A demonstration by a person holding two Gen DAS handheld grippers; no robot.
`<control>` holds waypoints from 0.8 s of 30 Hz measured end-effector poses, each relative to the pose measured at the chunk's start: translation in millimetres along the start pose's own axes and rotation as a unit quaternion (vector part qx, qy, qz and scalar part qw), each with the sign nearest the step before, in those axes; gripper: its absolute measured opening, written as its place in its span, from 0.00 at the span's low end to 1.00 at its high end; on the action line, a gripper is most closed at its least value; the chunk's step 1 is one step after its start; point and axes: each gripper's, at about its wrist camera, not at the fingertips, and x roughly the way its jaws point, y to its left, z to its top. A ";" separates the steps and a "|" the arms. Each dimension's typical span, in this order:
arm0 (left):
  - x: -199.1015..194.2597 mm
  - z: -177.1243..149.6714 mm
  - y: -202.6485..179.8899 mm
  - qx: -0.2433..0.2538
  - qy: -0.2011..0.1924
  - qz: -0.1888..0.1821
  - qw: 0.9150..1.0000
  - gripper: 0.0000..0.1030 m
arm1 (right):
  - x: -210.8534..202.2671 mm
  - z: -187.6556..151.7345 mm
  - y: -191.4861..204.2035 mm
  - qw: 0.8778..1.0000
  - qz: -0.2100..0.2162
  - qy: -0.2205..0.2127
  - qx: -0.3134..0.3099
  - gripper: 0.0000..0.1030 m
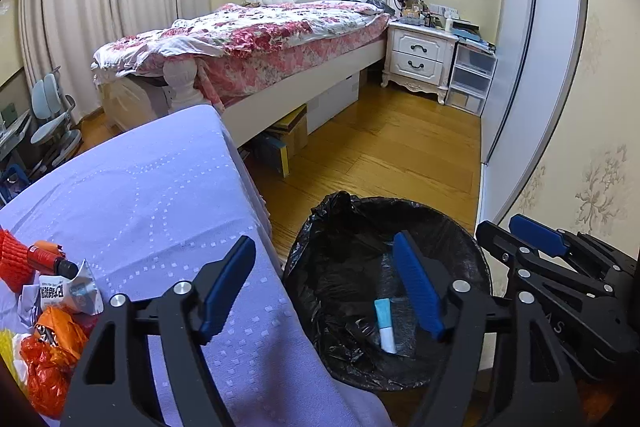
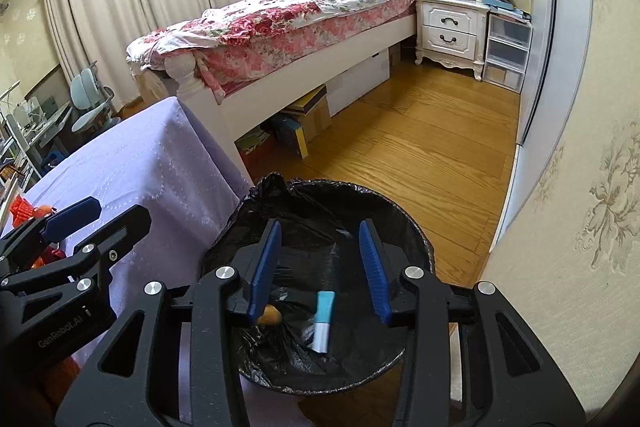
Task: Collect trash
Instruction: 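Move both open grippers back over the trash on the table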
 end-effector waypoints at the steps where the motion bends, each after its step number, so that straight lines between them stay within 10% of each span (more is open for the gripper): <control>1: -1.8 -0.6 1.6 -0.002 -0.001 0.003 1.000 0.73 | -0.6 0.7 -0.2 1.000 -0.001 -0.001 0.001 0.45; 24: -67.4 -35.2 97.8 -0.075 -0.003 0.094 0.993 0.74 | -19.1 -16.2 78.5 0.997 0.055 0.015 -0.051 0.53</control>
